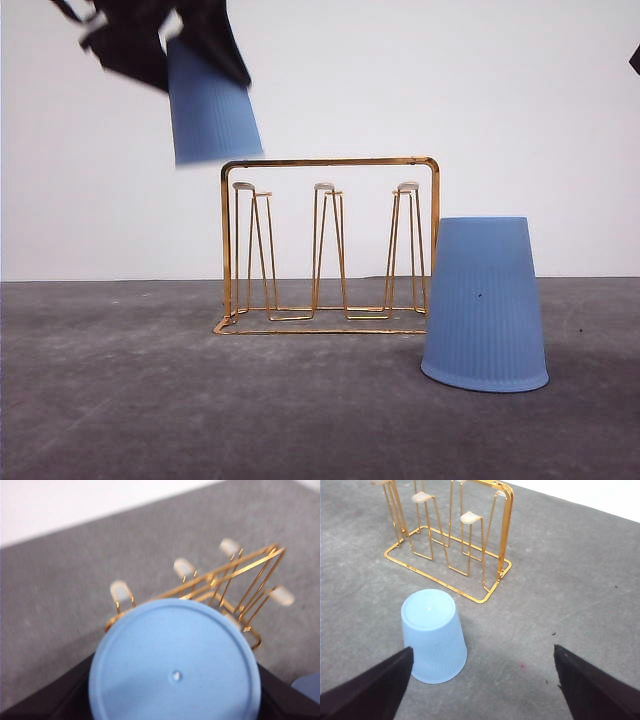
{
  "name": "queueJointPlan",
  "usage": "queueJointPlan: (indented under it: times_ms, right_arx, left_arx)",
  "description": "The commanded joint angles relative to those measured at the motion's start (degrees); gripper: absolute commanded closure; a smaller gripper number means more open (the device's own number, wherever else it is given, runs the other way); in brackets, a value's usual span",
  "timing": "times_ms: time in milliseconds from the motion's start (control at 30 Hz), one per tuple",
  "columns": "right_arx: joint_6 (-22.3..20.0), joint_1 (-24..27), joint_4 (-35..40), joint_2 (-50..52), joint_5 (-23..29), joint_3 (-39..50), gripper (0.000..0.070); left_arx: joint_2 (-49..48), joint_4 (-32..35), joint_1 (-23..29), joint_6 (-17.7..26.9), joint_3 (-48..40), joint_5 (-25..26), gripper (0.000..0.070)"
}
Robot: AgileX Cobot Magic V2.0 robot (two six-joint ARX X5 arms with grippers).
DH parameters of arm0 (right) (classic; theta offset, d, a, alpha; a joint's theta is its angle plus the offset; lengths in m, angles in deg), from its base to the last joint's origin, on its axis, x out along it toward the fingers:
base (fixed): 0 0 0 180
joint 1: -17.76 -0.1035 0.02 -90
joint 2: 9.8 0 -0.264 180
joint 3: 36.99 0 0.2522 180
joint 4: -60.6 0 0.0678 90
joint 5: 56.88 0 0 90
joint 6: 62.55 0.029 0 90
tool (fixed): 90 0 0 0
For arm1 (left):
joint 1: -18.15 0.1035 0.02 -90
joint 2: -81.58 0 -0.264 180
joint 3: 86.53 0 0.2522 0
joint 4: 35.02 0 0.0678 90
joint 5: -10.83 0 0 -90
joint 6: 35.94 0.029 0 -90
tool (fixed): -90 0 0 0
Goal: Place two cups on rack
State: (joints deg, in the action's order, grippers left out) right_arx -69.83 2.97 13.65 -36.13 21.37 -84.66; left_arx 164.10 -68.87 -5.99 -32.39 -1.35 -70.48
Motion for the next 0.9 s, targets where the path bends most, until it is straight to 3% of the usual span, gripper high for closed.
queueJointPlan:
  times_ms: [0,233,400,533,600,700,867]
  right_arx:
    - [-0.4,-0.2,0.6,-0.2,0.2,-0.4,0.0133]
    - [-0.2,-0.2,0.6,-0.2,0.2,-0.4,0.0133]
    - [-0.2,-0.2,0.6,-0.2,0.2,-0.4,0.0133]
    - [-0.2,-0.2,0.6,-0.2,0.2,-0.4,0.0133]
    - [-0.2,-0.2,0.6,-0.2,0.2,-0.4,0.0133]
    - [-0.2,-0.2,0.6,-0.2,0.2,-0.4,0.0133]
    - [0.2,-0.2,0.6,-0.2,0.1,-0.4,0.0133]
  left_arx:
    - [2.5,0.7,-0.4,-0.2,1.4,-0.1,0.0422]
    - [10.7,3.7,-0.6,-0.2,1.4,-0.1,0.0412]
    - [14.5,5.3,-0.7,-0.2,1.4,-0.1,0.0326]
    - [16.2,5.0,-0.8,-0.2,1.4,0.0,0.0176]
    - [16.3,4.6,-0.8,-0.3,1.4,0.0,0.0148]
    - [15.1,-0.4,-0.8,-2.7,3.2,0.0,0.0148]
    - [12.5,-16.9,-0.4,-3.9,10.2,2.2,0.015]
